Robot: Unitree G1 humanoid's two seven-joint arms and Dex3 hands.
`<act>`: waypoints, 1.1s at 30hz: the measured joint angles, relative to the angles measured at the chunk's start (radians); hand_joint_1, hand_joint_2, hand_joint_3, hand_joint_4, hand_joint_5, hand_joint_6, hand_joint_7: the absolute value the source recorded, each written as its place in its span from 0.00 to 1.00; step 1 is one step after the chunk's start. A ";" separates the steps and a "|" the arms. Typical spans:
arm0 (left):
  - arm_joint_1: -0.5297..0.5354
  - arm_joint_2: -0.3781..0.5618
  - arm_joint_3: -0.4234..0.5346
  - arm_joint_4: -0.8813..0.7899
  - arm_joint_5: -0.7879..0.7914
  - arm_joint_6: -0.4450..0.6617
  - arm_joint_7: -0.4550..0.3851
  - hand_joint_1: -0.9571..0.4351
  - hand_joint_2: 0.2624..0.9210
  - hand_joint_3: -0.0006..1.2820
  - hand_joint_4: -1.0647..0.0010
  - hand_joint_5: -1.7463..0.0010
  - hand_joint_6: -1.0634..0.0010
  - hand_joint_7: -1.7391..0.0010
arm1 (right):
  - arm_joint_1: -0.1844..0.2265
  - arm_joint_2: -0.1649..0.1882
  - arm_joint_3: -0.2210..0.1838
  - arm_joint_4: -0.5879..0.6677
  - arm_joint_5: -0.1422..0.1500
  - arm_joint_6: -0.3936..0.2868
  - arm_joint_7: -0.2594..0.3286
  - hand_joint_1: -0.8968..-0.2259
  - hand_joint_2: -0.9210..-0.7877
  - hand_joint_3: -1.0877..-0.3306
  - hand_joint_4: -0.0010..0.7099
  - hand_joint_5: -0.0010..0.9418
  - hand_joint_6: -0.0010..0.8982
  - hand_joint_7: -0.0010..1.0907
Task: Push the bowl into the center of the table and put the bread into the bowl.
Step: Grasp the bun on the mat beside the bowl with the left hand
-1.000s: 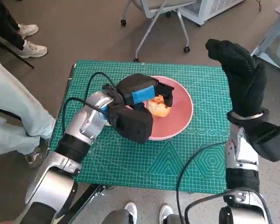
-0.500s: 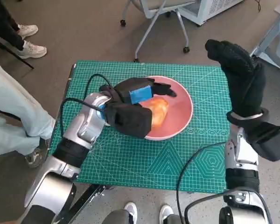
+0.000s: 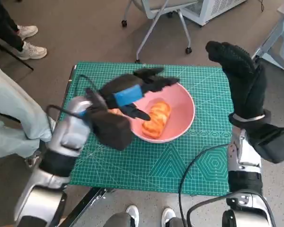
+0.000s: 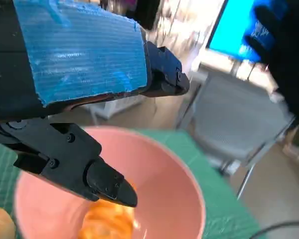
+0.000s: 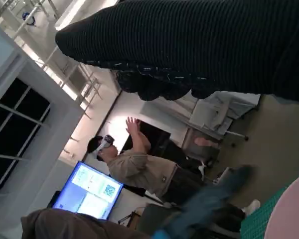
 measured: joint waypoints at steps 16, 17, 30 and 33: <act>0.113 0.135 0.195 -0.328 -0.056 0.159 -0.014 0.47 0.75 0.00 0.88 0.99 0.71 0.98 | -0.006 0.000 0.008 0.000 0.003 0.010 0.015 0.37 0.00 0.48 0.23 0.00 0.03 0.45; 0.121 0.146 0.198 -0.333 -0.056 0.171 -0.020 0.47 0.75 0.00 0.88 0.99 0.71 0.98 | -0.008 0.000 0.008 0.000 0.003 0.010 0.016 0.37 0.00 0.48 0.23 0.00 0.03 0.45; 0.173 0.199 0.202 -0.341 -0.048 0.266 -0.055 0.54 0.72 0.00 0.89 1.00 0.72 0.99 | -0.013 0.000 0.006 0.007 0.008 0.018 0.037 0.37 0.00 0.47 0.23 0.00 0.02 0.47; 0.179 0.198 0.190 -0.335 -0.043 0.282 -0.056 0.55 0.71 0.00 0.89 1.00 0.72 0.99 | -0.015 0.000 0.005 0.009 0.009 0.019 0.042 0.37 0.00 0.47 0.23 0.00 0.02 0.47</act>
